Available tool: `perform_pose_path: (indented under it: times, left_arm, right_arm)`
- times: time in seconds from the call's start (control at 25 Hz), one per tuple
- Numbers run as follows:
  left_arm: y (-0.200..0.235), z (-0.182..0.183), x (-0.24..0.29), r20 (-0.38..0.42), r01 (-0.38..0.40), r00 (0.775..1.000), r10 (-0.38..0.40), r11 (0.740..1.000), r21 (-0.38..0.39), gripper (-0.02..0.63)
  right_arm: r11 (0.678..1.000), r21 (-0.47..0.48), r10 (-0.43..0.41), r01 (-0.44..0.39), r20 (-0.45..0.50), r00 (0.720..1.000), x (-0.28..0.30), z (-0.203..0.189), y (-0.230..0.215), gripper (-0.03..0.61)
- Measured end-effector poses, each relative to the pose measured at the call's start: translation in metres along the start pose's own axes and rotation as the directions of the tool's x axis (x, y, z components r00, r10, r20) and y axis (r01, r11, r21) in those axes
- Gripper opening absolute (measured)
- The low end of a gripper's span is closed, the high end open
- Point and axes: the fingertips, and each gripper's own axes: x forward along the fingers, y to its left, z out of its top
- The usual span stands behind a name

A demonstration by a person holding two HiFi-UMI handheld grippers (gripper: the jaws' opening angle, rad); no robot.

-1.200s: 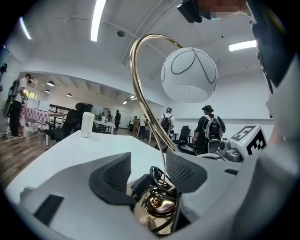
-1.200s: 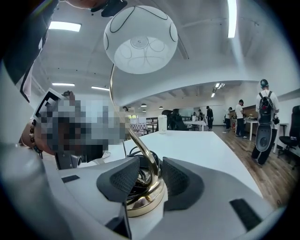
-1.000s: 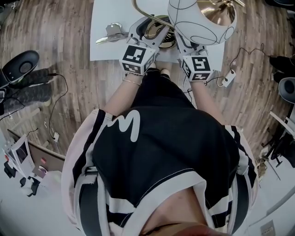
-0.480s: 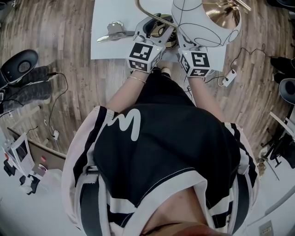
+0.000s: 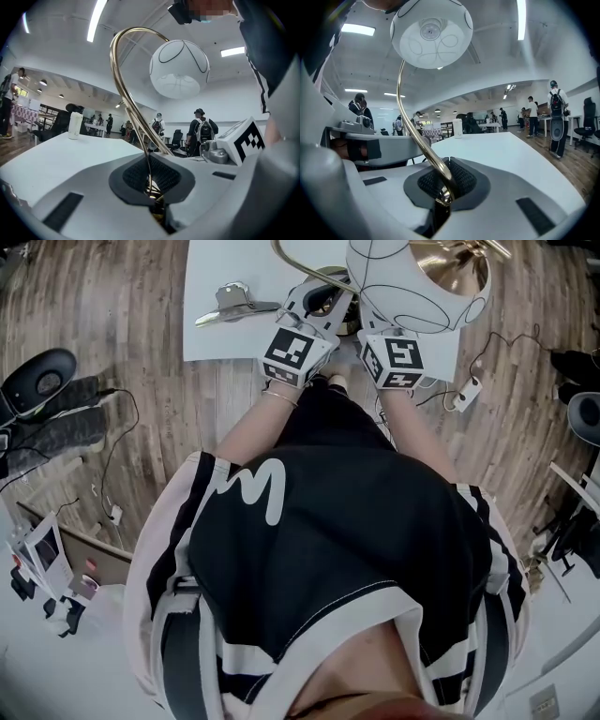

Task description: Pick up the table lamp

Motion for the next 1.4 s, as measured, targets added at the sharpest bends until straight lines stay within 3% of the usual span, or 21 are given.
perform_pose_path:
  times: [0.64, 0.96, 1.4]
  left_arm:
    - [0.001, 0.003, -0.002, 0.023, -0.039, 0.999, 0.039, 0.999, 0.014, 0.002]
    - [0.000, 0.010, -0.002, 0.026, -0.077, 0.997, 0.078, 0.997, -0.024, 0.000]
    - [0.007, 0.051, 0.000, 0.032, -0.100, 0.994, 0.100, 0.995, 0.011, 0.000]
  right_arm:
    - [1.000, 0.009, -0.015, 0.015, 0.058, 0.998, -0.002, 0.005, 0.000, 0.017]
    - [0.999, -0.034, -0.001, 0.004, 0.071, 0.997, -0.002, 0.018, -0.003, 0.017]
    - [1.000, -0.008, 0.005, -0.004, 0.100, 0.995, 0.002, 0.059, 0.000, 0.017]
